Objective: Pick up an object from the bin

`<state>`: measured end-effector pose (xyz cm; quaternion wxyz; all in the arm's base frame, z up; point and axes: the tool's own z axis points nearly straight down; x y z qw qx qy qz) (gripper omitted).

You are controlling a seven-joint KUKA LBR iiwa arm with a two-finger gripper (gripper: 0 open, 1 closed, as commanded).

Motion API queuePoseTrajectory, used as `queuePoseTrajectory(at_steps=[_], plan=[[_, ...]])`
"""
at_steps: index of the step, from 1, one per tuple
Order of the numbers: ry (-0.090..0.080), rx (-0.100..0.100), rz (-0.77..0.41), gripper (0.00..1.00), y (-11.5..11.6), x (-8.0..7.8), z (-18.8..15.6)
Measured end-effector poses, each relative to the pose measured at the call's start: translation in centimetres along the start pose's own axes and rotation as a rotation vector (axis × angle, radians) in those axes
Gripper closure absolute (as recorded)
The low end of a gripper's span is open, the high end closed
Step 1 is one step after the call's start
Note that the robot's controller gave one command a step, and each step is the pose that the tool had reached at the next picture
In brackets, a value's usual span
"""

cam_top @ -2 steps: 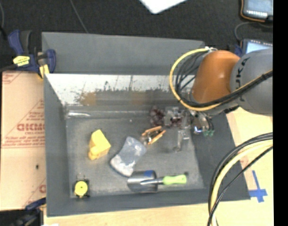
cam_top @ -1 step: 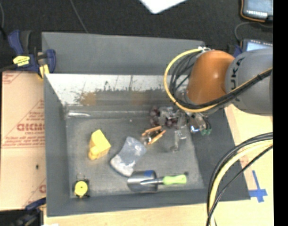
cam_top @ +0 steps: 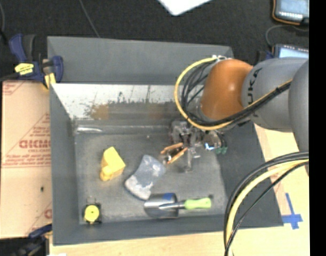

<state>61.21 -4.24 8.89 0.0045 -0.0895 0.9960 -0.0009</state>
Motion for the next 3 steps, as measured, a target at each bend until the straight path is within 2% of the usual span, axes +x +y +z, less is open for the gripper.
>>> queuePoseTrajectory(at_steps=[1,2,3], plan=[[-0.004,0.004,0.057,1.0,1.7,-0.5,0.3],[-0.004,0.004,0.057,1.0,1.7,-0.5,0.3],[-0.01,0.006,0.065,1.0,0.3,-0.3,-14.4]])
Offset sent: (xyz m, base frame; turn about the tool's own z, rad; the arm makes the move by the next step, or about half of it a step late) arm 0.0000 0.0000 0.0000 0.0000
